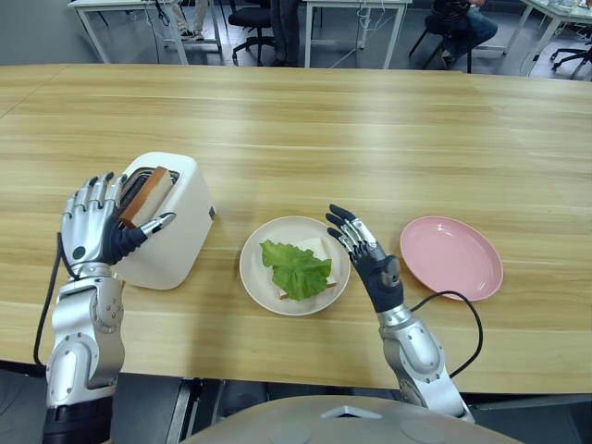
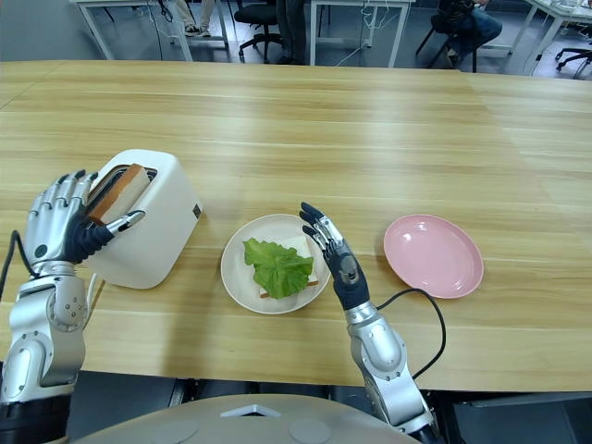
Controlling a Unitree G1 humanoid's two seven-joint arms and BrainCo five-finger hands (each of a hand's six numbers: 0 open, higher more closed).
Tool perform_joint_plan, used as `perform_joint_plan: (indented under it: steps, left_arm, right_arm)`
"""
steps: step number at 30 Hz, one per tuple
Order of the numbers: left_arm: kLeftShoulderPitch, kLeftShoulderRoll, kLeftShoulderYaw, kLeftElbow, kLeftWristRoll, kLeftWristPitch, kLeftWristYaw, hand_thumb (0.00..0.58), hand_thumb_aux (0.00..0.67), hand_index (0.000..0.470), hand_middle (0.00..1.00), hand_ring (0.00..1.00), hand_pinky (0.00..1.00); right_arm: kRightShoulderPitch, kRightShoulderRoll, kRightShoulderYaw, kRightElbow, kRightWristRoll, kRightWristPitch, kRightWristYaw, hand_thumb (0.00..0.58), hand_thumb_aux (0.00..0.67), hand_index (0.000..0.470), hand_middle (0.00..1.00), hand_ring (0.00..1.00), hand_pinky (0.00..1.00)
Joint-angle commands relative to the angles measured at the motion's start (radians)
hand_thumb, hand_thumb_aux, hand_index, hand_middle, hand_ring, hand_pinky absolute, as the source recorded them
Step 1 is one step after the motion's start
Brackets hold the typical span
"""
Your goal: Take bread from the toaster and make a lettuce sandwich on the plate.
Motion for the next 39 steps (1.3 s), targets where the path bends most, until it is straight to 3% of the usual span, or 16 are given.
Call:
perform_joint_plan:
  steps: [1, 2, 3, 4, 5, 10, 11, 12, 13, 14, 15, 16, 23, 27, 32, 39]
  left_arm:
    - [-0.024, 0.031, -0.037, 0.071, -0.002, 0.043, -0.028, 0.014, 0.008, 0.005, 0.0, 0.0, 0.0]
    - [-0.03, 0.037, -0.038, 0.077, -0.012, 0.048, -0.025, 0.014, 0.008, 0.005, 0.0, 0.0, 0.0]
    - [-0.035, 0.041, -0.038, 0.081, -0.022, 0.05, -0.023, 0.168, 0.105, 0.072, 0.0, 0.0, 0.0]
    - [-0.04, 0.043, -0.039, 0.083, -0.034, 0.051, -0.021, 0.484, 0.397, 0.272, 0.0, 0.0, 0.0]
    - [-0.046, 0.045, -0.04, 0.084, -0.048, 0.047, -0.018, 0.58, 0.67, 0.46, 0.0, 0.0, 0.0]
    - [-0.069, 0.019, -0.003, 0.03, -0.199, -0.017, 0.029, 0.58, 0.67, 0.46, 0.0, 0.0, 0.0]
    - [-0.073, 0.009, 0.008, 0.011, -0.239, -0.031, 0.036, 0.58, 0.67, 0.46, 0.37, 0.37, 0.37]
    - [-0.076, -0.002, 0.018, -0.006, -0.281, -0.048, 0.04, 0.58, 0.67, 0.46, 0.46, 0.46, 0.46]
    - [-0.078, -0.006, 0.027, -0.019, -0.3, -0.064, 0.055, 0.58, 0.67, 0.46, 0.46, 0.46, 0.46]
    - [-0.08, -0.014, 0.039, -0.027, -0.329, -0.08, 0.065, 0.58, 0.67, 0.46, 0.91, 0.91, 0.91]
    - [-0.084, -0.026, 0.052, -0.037, -0.376, -0.097, 0.064, 0.58, 0.67, 0.46, 0.91, 0.91, 0.91]
    - [-0.086, -0.031, 0.063, -0.044, -0.408, -0.114, 0.07, 0.58, 0.67, 0.46, 1.0, 1.0, 1.0]
    - [-0.131, -0.062, 0.147, -0.04, -0.597, -0.248, 0.119, 0.58, 0.67, 0.46, 1.0, 1.0, 1.0]
    - [-0.18, -0.053, 0.19, -0.096, -0.644, -0.314, 0.152, 0.58, 0.67, 0.46, 1.0, 1.0, 1.0]
    - [-0.235, -0.047, 0.179, -0.204, -0.662, -0.337, 0.134, 0.58, 0.67, 0.46, 1.0, 1.0, 1.0]
    - [-0.254, -0.051, -0.081, -0.303, -0.797, -0.208, -0.152, 0.58, 0.67, 0.46, 1.0, 1.0, 1.0]
  right_arm:
    - [0.002, 0.009, -0.06, -0.032, 0.098, 0.035, 0.035, 0.0, 0.0, 0.0, 0.0, 0.0, 0.0]
    - [0.001, 0.009, -0.067, -0.036, 0.098, 0.038, 0.044, 0.0, 0.0, 0.0, 0.0, 0.0, 0.0]
    - [0.001, 0.011, -0.071, -0.039, 0.096, 0.041, 0.051, 0.0, 0.0, 0.0, 0.0, 0.0, 0.0]
    - [0.002, 0.014, -0.074, -0.042, 0.094, 0.045, 0.057, 0.0, 0.0, 0.0, 0.0, 0.0, 0.0]
    - [0.003, 0.018, -0.075, -0.045, 0.095, 0.049, 0.065, 0.0, 0.0, 0.0, 0.0, 0.0, 0.0]
    - [0.012, 0.034, -0.079, -0.053, 0.085, 0.062, 0.084, 0.0, 0.0, 0.0, 0.0, 0.0, 0.0]
    - [0.013, 0.036, -0.079, -0.052, 0.082, 0.063, 0.087, 0.0, 0.0, 0.0, 0.0, 0.0, 0.0]
    - [0.014, 0.039, -0.079, -0.052, 0.079, 0.064, 0.09, 0.0, 0.0, 0.0, 0.0, 0.0, 0.0]
    - [0.015, 0.041, -0.079, -0.051, 0.075, 0.064, 0.093, 0.0, 0.0, 0.0, 0.0, 0.0, 0.0]
    - [0.015, 0.042, -0.078, -0.05, 0.069, 0.064, 0.096, 0.0, 0.0, 0.0, 0.0, 0.0, 0.0]
    - [0.015, 0.043, -0.078, -0.049, 0.063, 0.063, 0.099, 0.0, 0.0, 0.0, 0.0, 0.0, 0.0]
    - [0.015, 0.045, -0.078, -0.049, 0.058, 0.064, 0.1, 0.0, 0.0, 0.0, 0.0, 0.0, 0.0]
    - [0.011, 0.052, -0.091, -0.041, 0.021, 0.059, 0.113, 0.0, 0.0, 0.0, 0.0, 0.0, 0.0]
    - [0.0, 0.038, -0.102, -0.015, -0.11, -0.023, 0.109, 0.0, 0.0, 0.0, 0.0, 0.0, 0.0]
    - [-0.035, 0.013, -0.179, 0.023, -0.472, -0.19, -0.017, 0.0, 0.0, 0.0, 0.0, 0.0, 0.0]
    - [-0.056, -0.069, -0.321, -0.059, -1.222, -0.346, -0.488, 0.0, 0.0, 0.0, 0.0, 0.0, 0.0]
